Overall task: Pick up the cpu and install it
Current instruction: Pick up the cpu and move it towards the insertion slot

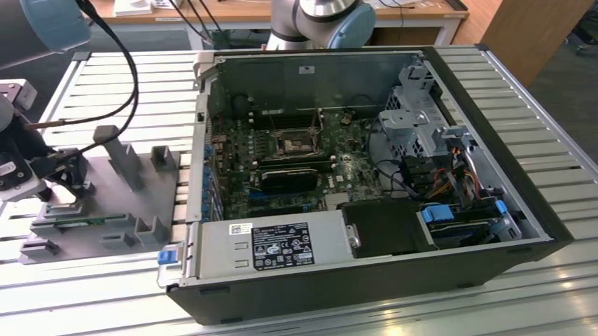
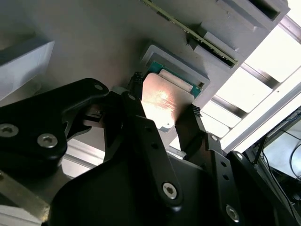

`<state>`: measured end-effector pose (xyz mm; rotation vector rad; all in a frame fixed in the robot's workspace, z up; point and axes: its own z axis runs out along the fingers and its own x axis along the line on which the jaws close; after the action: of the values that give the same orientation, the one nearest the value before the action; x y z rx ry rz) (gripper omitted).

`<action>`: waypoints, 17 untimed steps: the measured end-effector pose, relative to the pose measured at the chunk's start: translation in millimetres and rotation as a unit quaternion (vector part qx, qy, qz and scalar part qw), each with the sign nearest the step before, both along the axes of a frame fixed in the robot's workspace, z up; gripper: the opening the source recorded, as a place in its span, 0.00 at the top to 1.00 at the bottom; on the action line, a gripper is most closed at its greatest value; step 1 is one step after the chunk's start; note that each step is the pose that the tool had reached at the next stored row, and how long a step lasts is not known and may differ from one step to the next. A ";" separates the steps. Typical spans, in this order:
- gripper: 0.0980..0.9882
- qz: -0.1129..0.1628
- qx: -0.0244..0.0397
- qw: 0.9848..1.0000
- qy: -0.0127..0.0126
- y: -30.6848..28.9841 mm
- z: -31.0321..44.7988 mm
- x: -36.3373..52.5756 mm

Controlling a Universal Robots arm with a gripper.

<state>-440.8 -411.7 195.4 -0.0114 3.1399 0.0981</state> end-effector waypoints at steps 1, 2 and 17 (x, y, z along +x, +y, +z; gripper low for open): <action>0.51 0.000 0.000 1.000 0.000 0.0 2.0 0.0; 0.51 0.000 0.000 1.000 0.000 0.0 4.3 0.0; 0.51 0.000 0.006 1.000 0.000 -0.1 23.1 0.0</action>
<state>-440.9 -411.7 218.5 -0.0114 3.1395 0.1184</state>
